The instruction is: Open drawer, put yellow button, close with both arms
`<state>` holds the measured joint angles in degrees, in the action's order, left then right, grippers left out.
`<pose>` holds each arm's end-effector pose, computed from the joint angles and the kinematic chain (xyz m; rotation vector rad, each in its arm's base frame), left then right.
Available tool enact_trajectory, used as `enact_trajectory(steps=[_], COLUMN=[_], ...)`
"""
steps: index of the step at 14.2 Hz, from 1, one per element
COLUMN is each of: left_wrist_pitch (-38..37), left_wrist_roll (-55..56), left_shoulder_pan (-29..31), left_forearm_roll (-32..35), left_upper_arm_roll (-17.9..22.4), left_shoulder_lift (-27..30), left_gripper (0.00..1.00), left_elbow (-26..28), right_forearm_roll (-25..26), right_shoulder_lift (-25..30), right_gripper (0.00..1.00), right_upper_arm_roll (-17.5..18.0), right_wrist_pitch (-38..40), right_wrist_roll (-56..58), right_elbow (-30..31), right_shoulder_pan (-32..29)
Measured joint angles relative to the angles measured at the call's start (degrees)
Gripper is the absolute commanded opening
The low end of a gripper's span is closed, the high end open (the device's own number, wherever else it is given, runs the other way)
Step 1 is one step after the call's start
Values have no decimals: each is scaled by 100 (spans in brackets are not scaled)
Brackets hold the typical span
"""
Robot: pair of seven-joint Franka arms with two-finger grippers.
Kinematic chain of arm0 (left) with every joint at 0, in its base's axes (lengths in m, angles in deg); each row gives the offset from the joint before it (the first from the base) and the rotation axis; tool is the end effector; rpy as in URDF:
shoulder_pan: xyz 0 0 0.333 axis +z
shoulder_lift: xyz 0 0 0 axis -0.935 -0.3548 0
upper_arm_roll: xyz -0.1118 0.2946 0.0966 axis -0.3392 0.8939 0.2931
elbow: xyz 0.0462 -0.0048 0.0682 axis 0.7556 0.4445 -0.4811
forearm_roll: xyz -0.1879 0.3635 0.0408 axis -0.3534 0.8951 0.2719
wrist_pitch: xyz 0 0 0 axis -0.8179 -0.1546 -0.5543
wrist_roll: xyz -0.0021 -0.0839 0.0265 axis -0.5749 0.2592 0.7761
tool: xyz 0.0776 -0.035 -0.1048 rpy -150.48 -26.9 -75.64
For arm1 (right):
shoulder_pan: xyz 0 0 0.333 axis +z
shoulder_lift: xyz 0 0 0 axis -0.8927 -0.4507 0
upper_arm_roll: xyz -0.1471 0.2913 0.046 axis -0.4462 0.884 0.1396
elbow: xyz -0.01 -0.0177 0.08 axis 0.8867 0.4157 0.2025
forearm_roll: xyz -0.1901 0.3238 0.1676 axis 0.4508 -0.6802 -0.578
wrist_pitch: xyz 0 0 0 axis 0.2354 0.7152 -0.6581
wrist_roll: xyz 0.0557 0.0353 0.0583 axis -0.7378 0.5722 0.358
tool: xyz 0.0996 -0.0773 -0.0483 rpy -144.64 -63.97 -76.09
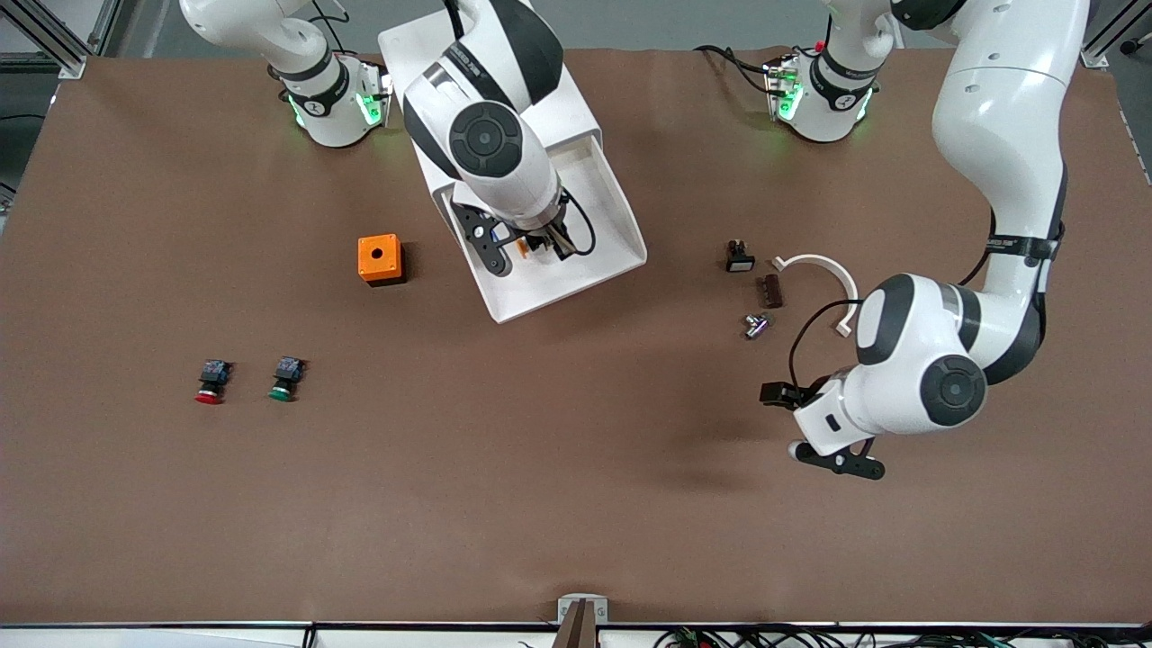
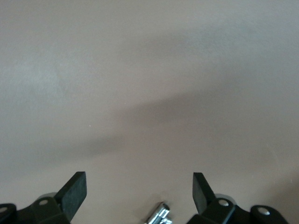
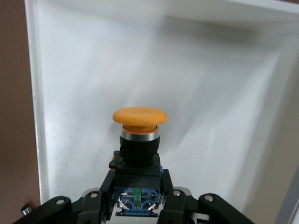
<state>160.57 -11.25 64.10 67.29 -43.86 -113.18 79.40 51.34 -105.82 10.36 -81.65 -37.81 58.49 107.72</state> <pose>0.7122 -0.2041 0.2795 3.0257 -0.2886 -0.2023 0.4792 0.4945 0.3981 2.6693 -1.5456 -0.4570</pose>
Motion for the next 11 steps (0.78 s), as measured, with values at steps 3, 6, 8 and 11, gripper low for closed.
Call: enact_trajectory(steps=[3, 6, 8, 11], left_wrist_pitch=[11, 10, 7, 2], left_wrist_roll=[1002, 1689, 2381, 3564], left_shoulder_pan=[-305, -480, -630, -952], left_forearm_roll=[464, 522, 524, 529], left_upper_arm_roll=[-6, -15, -20, -29], left_shoulder_lift=[52, 135, 170, 173], left_gripper=[100, 100, 100, 100], left_elbow=[-9, -9, -9, -4], right_forearm_roll=[0, 0, 0, 0], right_shoulder_lift=[-129, -183, -186, -186], right_gripper=[32, 34, 53, 100], right_upper_arm_roll=[-2, -10, -15, -20], right_wrist_pitch=[-132, -156, -156, -156], right_wrist_roll=[0, 0, 0, -2], right_elbow=[0, 0, -1, -2], right_shoulder_pan=[35, 35, 35, 35])
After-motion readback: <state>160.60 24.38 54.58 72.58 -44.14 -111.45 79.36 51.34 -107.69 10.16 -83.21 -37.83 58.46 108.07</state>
